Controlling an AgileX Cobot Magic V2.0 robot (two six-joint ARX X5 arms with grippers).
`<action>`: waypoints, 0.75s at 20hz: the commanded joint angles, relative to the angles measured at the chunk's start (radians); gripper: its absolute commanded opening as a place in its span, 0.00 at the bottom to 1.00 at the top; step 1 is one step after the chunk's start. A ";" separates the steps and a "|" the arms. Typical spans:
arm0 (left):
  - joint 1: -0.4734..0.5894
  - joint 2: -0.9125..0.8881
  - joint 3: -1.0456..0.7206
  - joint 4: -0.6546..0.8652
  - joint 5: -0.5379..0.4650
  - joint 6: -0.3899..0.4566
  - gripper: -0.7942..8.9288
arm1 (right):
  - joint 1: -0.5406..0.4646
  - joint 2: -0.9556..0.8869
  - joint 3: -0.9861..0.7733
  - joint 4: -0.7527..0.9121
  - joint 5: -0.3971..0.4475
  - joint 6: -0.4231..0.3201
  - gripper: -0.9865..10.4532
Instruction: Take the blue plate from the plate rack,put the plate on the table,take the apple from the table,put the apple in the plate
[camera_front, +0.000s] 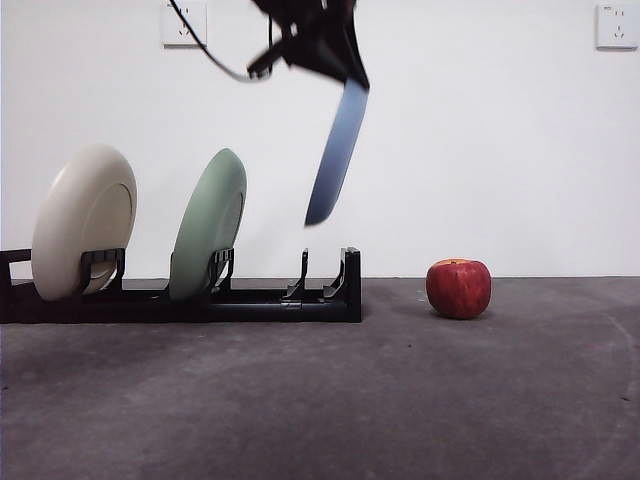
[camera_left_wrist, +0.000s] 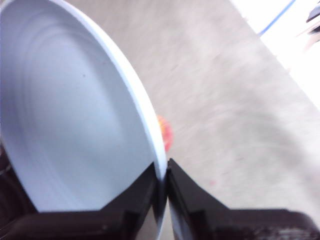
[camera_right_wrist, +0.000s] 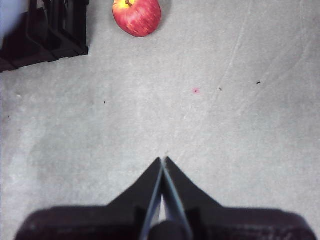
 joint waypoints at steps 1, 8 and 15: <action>-0.026 -0.051 0.002 -0.011 0.059 0.010 0.07 | 0.000 0.001 0.004 0.003 0.000 -0.010 0.09; -0.150 -0.159 0.002 -0.230 0.031 0.178 0.07 | 0.000 0.001 0.004 -0.010 0.000 -0.010 0.09; -0.303 -0.159 0.002 -0.445 -0.361 0.252 0.07 | 0.000 0.001 0.004 -0.024 0.003 -0.010 0.09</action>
